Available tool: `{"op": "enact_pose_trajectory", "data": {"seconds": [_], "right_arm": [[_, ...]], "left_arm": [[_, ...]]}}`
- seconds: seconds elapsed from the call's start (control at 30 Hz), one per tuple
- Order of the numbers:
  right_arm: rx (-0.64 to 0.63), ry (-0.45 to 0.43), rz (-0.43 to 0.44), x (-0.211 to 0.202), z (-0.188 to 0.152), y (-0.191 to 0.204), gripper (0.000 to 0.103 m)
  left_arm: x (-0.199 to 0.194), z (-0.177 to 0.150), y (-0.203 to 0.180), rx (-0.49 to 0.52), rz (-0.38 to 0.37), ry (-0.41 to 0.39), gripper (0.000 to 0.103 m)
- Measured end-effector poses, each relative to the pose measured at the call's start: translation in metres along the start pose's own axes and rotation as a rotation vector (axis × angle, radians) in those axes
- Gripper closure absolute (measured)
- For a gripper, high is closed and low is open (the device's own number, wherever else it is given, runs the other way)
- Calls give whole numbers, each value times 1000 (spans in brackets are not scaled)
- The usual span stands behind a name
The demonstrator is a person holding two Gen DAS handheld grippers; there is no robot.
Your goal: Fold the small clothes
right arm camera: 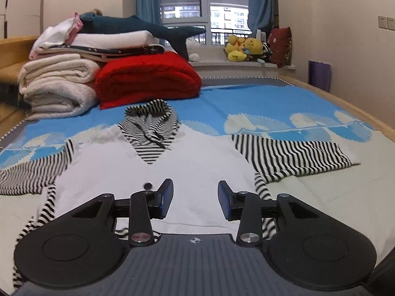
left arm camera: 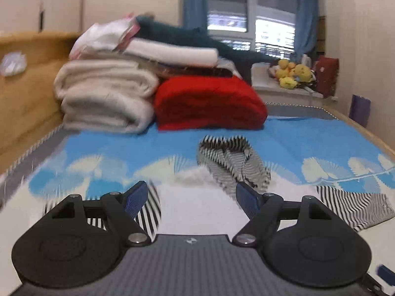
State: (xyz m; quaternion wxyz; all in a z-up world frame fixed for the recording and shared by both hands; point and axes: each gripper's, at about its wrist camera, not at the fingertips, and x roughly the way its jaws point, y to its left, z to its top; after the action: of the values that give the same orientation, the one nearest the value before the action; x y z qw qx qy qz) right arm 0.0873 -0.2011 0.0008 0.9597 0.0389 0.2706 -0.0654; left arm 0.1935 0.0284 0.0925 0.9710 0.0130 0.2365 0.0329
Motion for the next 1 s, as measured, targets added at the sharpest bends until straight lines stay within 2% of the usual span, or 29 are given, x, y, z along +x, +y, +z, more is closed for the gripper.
{"op": "enact_pose_trajectory", "data": {"seconds": [0.13,0.23,0.27,0.3,0.33,0.37,0.43,0.57,0.73,0.9,1.0], "right_arm": [[-22,8,-23,2,-3,-5,61],[-48,25,-26,4,-5,-8,61],[-55,35,-24,5,-5,-8,61],[-57,49,-20,6,-4,-8,61],[-56,67,-11,7,-3,-8,61],[-56,78,-3,8,-1,-7,61],[-57,94,8,9,6,-4,61],[-75,99,33,22,29,9,62],[-92,30,86,44,71,29,62],[-106,-23,172,74,107,53,63],[-125,-57,247,93,126,70,75]], "left_arm": [[34,11,8,65,16,-26,20],[58,-9,21,57,41,-34,20],[66,-20,27,53,49,-24,20],[78,-32,31,53,55,36,20],[94,-37,35,38,71,139,24],[104,-39,41,-2,70,179,25],[113,-37,49,-41,52,188,25],[127,-38,62,-37,56,179,25],[139,-46,77,-77,73,204,26],[144,-51,109,-174,136,218,45],[148,-51,125,-220,180,222,53]]}}
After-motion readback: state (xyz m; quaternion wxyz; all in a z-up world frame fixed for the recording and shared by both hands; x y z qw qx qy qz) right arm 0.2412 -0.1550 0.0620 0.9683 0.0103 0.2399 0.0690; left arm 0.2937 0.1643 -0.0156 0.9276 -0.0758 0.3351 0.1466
